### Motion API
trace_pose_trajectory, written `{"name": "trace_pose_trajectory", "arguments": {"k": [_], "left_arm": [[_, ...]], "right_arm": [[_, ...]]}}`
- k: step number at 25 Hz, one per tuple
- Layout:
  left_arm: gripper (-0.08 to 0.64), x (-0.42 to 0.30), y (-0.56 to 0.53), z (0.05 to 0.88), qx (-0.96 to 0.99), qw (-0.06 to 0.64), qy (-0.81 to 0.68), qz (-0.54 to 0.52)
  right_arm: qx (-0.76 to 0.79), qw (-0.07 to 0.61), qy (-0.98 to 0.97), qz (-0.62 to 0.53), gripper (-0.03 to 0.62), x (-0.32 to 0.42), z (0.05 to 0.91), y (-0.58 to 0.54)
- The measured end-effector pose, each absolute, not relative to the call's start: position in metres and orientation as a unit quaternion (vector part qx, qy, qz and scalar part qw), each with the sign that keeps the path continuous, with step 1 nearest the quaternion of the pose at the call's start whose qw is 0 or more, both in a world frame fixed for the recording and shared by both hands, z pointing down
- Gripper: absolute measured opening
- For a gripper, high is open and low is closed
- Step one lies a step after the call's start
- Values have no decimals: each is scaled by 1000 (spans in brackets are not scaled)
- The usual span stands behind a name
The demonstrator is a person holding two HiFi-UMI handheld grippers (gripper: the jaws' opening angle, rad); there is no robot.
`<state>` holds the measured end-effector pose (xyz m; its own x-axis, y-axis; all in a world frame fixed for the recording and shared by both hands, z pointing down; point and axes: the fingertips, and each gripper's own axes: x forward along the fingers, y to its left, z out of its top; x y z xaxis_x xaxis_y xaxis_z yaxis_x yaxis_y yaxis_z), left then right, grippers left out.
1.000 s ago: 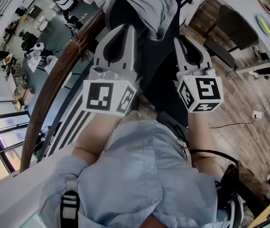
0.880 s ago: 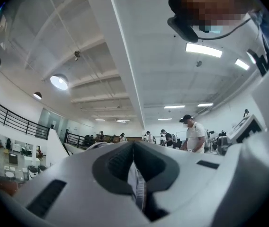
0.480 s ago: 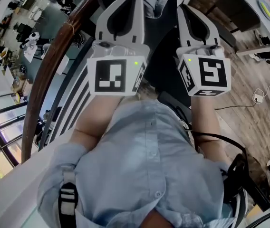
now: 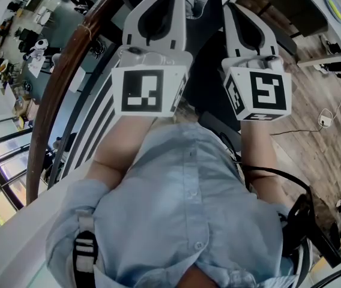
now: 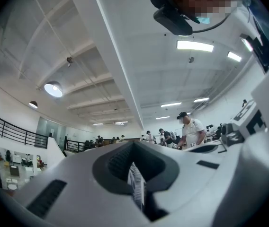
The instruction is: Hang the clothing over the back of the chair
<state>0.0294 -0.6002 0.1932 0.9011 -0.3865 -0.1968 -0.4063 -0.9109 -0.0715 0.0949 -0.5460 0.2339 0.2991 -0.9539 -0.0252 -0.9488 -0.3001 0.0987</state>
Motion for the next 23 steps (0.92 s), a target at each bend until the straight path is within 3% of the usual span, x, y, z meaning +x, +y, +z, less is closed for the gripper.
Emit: {"name": "trace_pose_trajectory", "arguments": {"k": [23], "left_arm": [[14, 26, -601, 199, -975, 53, 198, 87]], "right_arm": [[806, 27, -590, -41, 12, 89, 236, -548]]}}
